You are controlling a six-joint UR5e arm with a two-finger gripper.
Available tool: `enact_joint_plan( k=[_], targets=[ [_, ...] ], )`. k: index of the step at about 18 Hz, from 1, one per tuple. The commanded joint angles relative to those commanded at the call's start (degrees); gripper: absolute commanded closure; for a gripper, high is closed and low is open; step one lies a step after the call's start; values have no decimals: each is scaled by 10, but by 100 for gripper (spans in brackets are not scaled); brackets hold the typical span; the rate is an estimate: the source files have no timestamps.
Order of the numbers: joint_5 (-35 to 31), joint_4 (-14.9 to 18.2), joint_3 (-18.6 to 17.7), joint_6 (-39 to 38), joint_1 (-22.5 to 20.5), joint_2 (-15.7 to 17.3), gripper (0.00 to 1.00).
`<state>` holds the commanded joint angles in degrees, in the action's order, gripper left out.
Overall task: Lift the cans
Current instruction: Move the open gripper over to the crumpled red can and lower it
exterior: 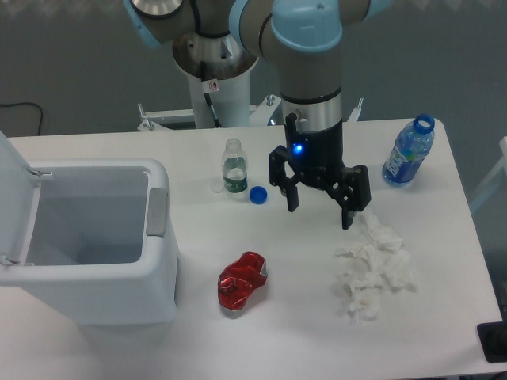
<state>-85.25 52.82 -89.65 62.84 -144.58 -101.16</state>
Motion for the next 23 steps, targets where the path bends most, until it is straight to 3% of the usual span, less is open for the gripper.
enact_joint_plan(
  k=[6,14,23],
  targets=[
    [1,-1,-3,-6,2,0,0],
    [3,-4,-56,-5,5,-2,0],
    [14,-3,-95,-16,25,-39,0]
  ],
)
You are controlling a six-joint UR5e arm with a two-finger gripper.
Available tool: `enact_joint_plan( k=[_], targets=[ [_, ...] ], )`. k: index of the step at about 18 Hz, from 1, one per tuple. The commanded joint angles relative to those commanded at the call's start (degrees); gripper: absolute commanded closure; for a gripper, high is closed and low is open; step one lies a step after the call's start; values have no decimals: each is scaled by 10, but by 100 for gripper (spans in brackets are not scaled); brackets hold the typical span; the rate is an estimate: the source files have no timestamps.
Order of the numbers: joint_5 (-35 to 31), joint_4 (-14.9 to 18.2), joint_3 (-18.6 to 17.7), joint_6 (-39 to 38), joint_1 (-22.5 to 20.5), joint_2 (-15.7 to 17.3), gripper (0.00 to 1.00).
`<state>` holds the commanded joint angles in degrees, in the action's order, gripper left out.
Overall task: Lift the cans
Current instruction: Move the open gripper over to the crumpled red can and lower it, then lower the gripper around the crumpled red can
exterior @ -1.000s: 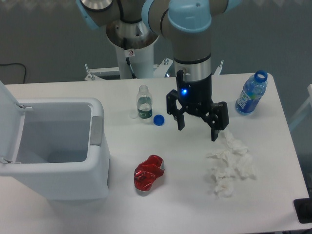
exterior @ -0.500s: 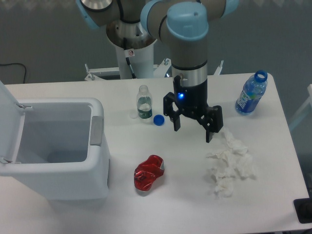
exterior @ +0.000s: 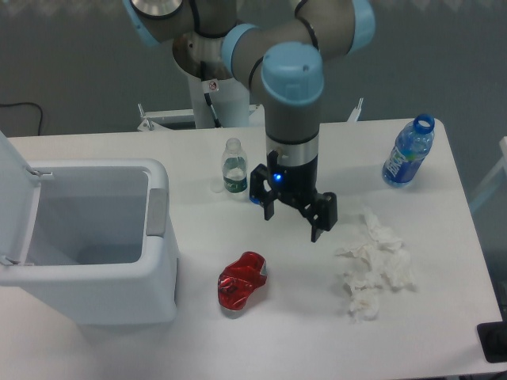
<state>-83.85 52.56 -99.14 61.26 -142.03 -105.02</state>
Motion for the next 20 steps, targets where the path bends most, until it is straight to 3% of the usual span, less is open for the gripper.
enact_joint_plan(
  k=[3,10,20],
  targets=[
    [7,0,-18,-3,0,-12,0],
    [40,1,-17,-42,2,-47,0],
    [37,-1,-7,-41,11,-96,0]
  ],
)
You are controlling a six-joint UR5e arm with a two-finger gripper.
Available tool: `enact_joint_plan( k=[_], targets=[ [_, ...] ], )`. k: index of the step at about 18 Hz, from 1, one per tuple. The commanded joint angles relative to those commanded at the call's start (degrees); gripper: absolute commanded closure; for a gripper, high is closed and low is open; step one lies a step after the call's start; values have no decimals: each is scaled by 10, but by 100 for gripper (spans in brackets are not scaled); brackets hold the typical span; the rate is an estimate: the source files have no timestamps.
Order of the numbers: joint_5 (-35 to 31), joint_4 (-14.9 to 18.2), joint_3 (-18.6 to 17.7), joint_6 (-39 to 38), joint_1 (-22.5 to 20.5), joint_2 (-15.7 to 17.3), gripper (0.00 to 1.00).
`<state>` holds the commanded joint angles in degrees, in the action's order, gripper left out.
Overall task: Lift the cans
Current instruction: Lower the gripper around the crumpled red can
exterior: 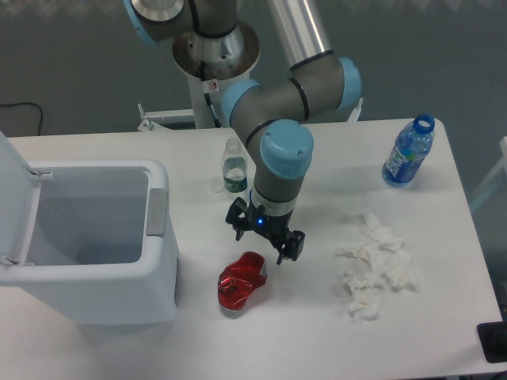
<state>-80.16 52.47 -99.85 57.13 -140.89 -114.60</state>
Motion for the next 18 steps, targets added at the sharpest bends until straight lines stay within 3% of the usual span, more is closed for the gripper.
enact_joint_plan(
  k=[5,18],
  targets=[
    [0,-1,18,0,5,-22,0],
    [-3,-4,17,3,18,-40,0]
  ],
)
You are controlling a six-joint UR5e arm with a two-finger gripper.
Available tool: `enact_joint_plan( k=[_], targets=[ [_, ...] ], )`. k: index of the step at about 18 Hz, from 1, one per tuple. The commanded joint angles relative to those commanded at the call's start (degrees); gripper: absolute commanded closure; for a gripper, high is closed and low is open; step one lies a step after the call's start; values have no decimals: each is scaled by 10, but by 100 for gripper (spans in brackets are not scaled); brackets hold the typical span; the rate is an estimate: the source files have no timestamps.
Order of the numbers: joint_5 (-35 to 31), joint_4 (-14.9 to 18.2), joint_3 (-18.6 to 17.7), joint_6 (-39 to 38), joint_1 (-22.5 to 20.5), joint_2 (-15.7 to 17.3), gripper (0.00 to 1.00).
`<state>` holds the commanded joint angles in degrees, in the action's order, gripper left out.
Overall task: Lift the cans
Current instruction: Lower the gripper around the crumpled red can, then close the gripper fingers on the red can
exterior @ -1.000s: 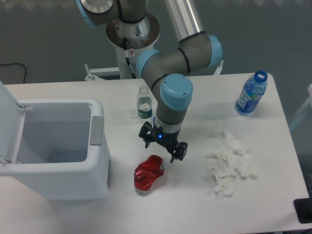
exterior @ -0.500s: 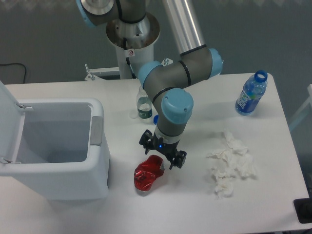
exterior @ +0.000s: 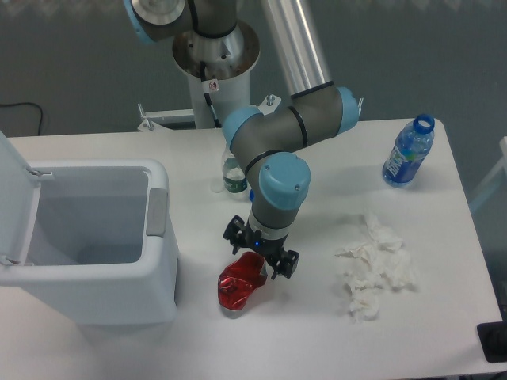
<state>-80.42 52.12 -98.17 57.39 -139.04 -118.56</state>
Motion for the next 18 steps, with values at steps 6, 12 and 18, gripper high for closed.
enact_joint_plan(
  k=[6,12,18],
  targets=[
    [-1,-11,-3,1,0,-7,0],
    [-17,-12,-5,1,7,-9,0],
    [-17,-12,0,-2,7,-9,16]
  ],
)
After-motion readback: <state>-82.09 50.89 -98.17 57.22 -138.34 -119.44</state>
